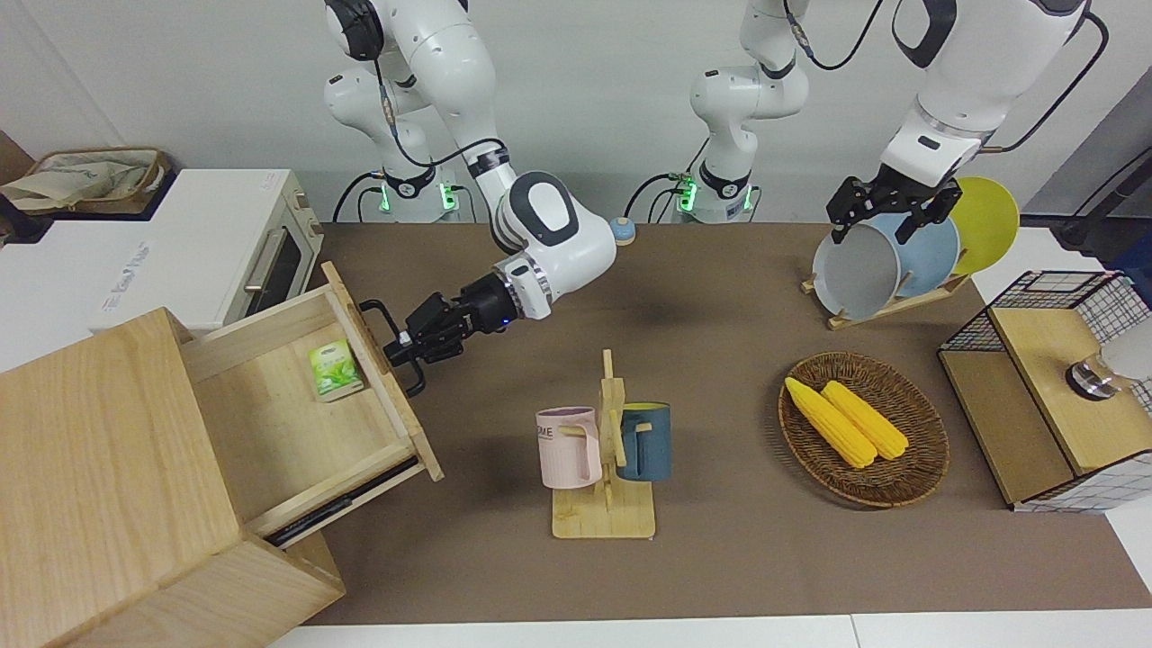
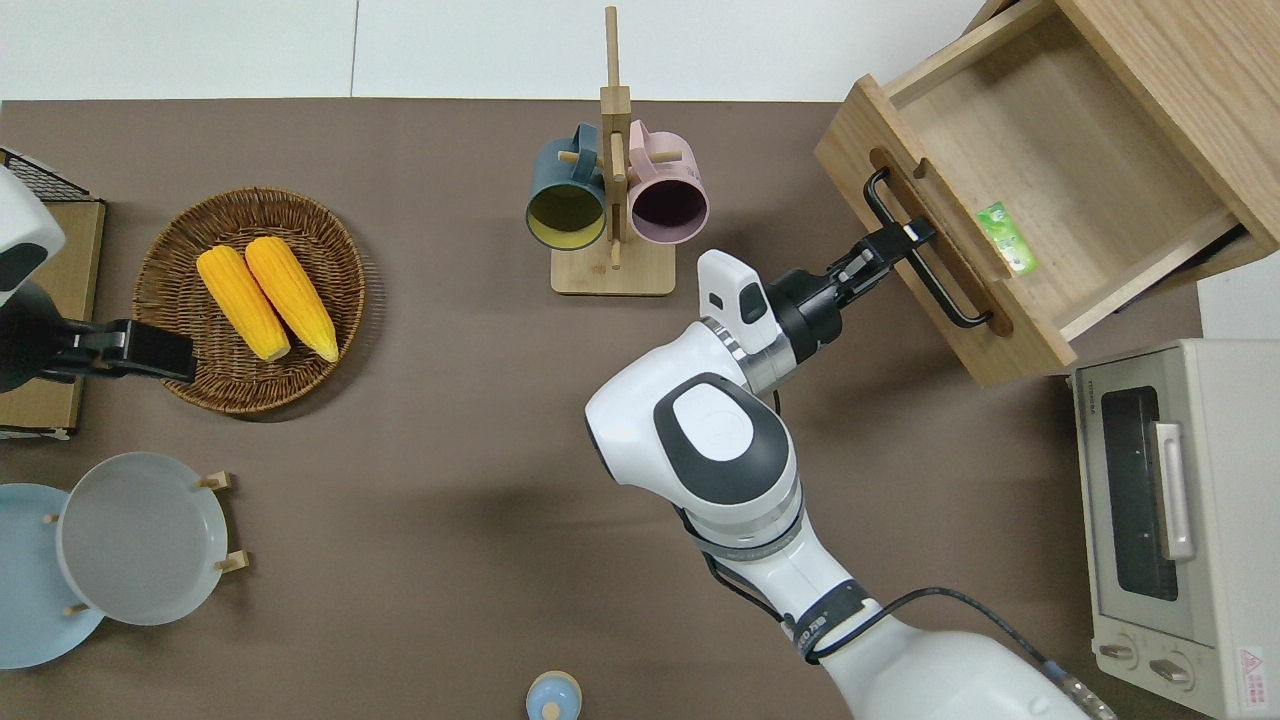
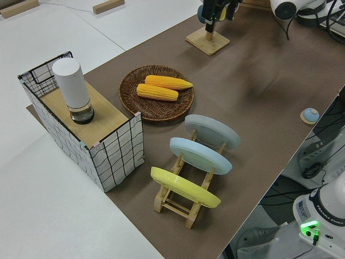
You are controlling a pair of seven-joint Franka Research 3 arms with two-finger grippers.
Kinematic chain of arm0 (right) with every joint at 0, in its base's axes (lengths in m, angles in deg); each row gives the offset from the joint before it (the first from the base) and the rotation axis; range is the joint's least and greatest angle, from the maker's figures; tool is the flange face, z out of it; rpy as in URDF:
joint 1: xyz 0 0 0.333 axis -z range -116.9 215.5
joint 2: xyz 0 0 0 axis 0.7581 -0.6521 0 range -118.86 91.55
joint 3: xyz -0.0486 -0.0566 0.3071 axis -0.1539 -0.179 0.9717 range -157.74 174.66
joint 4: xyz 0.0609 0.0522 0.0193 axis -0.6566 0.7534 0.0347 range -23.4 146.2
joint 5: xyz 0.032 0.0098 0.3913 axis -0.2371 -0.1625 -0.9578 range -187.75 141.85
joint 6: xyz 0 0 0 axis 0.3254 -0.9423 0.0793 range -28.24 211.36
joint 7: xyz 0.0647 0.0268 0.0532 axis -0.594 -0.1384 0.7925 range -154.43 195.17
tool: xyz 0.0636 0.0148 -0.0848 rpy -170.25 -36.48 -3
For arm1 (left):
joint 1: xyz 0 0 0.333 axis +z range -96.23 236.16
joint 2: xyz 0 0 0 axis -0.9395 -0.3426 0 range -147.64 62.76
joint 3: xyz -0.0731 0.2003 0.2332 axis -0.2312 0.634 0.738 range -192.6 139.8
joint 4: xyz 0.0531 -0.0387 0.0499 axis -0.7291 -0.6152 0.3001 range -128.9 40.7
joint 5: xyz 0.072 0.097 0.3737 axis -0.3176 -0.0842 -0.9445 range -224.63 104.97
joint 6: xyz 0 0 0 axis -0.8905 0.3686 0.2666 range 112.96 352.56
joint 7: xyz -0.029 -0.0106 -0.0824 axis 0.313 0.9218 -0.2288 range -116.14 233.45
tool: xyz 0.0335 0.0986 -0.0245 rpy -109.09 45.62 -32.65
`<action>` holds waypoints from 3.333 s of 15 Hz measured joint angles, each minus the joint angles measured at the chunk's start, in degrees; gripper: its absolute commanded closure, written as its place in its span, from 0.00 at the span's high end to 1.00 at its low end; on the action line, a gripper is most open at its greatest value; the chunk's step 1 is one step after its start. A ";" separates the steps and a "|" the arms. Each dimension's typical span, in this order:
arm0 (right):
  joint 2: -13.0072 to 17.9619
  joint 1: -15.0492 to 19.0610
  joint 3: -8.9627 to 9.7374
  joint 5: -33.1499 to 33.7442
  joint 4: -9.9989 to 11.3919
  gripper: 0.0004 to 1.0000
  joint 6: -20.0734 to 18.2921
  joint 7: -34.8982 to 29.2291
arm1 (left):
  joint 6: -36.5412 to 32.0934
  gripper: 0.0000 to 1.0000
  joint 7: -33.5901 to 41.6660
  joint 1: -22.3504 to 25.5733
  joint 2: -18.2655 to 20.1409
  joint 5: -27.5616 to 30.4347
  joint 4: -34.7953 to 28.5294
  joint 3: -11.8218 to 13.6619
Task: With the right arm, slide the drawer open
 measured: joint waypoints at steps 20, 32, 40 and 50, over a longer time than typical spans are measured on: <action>-0.56 -7.06 0.44 -3.06 -0.83 0.98 -5.01 0.13 | 0.00 0.99 0.00 0.00 0.00 0.00 0.00 0.00; -0.69 -8.29 0.50 -4.98 -2.56 0.98 -4.98 0.07 | 0.00 0.99 0.00 0.00 0.00 0.00 0.00 0.00; -0.55 -10.94 0.57 -16.82 -9.64 0.98 -4.98 0.16 | 0.00 0.99 0.00 0.00 0.00 0.00 0.00 0.00; 10.01 -1.56 0.15 -50.43 -17.27 0.98 0.32 1.66 | 0.00 0.99 0.00 0.00 0.00 0.00 0.00 0.00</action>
